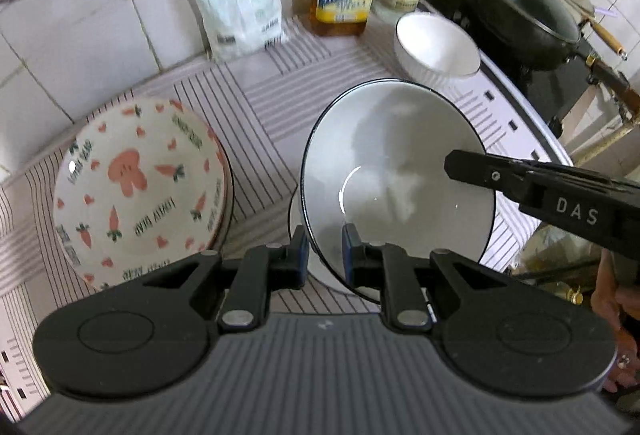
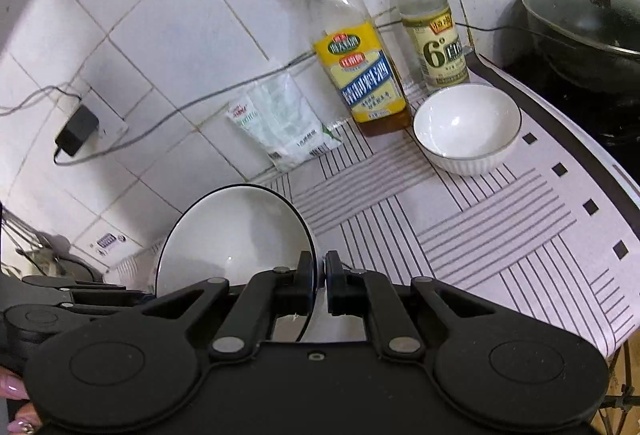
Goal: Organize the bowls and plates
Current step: 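Lift the second bowl and lower it into the first bowl, open left gripper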
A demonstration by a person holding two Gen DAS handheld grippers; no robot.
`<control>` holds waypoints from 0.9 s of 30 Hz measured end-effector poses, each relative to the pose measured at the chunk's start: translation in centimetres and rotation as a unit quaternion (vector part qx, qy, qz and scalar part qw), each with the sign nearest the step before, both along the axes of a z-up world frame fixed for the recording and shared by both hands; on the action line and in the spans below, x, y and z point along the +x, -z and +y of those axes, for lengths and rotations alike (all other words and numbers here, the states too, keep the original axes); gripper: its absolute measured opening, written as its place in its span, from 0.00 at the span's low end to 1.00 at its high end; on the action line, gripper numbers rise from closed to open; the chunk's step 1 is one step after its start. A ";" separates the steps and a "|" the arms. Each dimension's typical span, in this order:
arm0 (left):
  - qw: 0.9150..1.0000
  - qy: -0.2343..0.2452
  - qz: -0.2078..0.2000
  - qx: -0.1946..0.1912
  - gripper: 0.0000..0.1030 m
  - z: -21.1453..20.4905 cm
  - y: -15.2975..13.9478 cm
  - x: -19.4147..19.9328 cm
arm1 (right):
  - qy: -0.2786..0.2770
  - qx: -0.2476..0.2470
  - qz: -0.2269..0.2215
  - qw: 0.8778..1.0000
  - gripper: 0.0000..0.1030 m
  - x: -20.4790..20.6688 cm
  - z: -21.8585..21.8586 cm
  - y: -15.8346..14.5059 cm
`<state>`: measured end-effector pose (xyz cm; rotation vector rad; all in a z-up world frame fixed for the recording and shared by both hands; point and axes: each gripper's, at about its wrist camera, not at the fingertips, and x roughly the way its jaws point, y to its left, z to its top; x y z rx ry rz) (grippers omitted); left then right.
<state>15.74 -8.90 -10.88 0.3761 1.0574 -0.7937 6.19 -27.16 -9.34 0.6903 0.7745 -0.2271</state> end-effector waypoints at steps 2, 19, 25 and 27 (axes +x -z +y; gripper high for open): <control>1.000 -0.002 0.007 0.006 0.15 0.1 0.5 -0.1 | 0.000 0.002 0.000 1.000 0.10 -0.3 0.1 0.5; 0.996 -0.012 0.061 0.060 0.15 -1.5 3.7 1.8 | -0.029 -0.038 0.038 0.998 0.09 0.6 1.3 2.9; 0.995 -0.009 0.062 0.074 0.16 -2.0 4.2 2.3 | -0.047 -0.070 0.056 0.995 0.09 1.4 1.9 3.4; 0.995 -0.010 0.065 0.075 0.16 -2.0 4.2 2.6 | -0.053 -0.078 0.061 0.994 0.09 1.7 2.0 3.5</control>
